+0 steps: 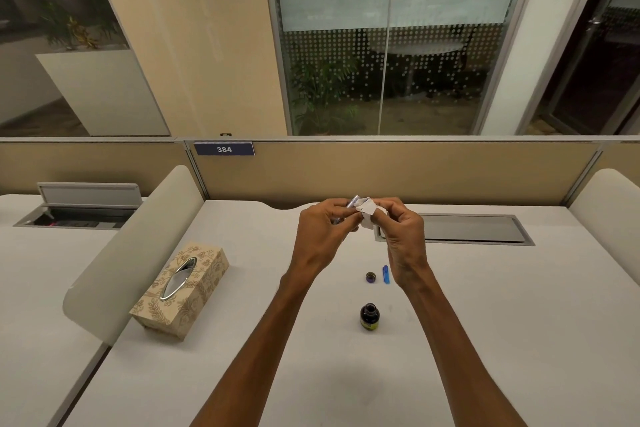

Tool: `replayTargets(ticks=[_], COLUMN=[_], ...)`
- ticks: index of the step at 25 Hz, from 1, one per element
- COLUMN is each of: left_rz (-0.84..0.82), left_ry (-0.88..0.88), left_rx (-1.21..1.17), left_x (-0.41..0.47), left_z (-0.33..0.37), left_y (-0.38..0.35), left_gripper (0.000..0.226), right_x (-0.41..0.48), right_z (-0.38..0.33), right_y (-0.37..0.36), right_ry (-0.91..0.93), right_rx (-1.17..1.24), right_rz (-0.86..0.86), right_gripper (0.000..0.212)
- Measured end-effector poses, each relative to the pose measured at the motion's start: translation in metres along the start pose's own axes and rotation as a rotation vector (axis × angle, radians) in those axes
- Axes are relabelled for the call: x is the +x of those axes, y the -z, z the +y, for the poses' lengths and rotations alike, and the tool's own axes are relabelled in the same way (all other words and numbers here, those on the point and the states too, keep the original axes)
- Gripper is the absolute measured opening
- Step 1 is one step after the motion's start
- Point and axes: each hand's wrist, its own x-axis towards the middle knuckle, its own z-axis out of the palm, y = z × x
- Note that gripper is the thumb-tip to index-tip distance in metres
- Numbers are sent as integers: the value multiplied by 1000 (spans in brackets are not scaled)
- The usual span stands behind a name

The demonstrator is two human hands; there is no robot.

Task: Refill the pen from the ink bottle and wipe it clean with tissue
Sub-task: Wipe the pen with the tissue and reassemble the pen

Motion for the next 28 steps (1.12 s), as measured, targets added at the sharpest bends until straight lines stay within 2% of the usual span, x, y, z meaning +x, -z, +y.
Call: replayTargets(ticks=[6, 12, 16, 19, 25, 28], left_rz=[96, 164, 218, 208, 120, 112], left_ry=[48, 127, 322, 470, 499, 510], left_rx=[47, 1, -282, -471, -739, -835], left_x=[2, -2, -7, -8, -10, -10], left_z=[0, -8, -11, -11, -3, 2], left_y=[-4, -10, -8, -6, -2, -3], left_gripper=[28, 20, 23, 15, 30, 35], right_x=[-1, -9, -13, -13, -18, -20], right_z=[-2, -4, -3, -1, -1, -3], right_y=[0, 0, 4, 6, 1, 2], right_ry=[14, 57, -77, -192, -252, -338], right_rx=[-19, -87, 94, 255, 395, 523], right_rz=[8, 12, 8, -29, -62, -68], right_gripper=[3, 11, 12, 17, 16, 19])
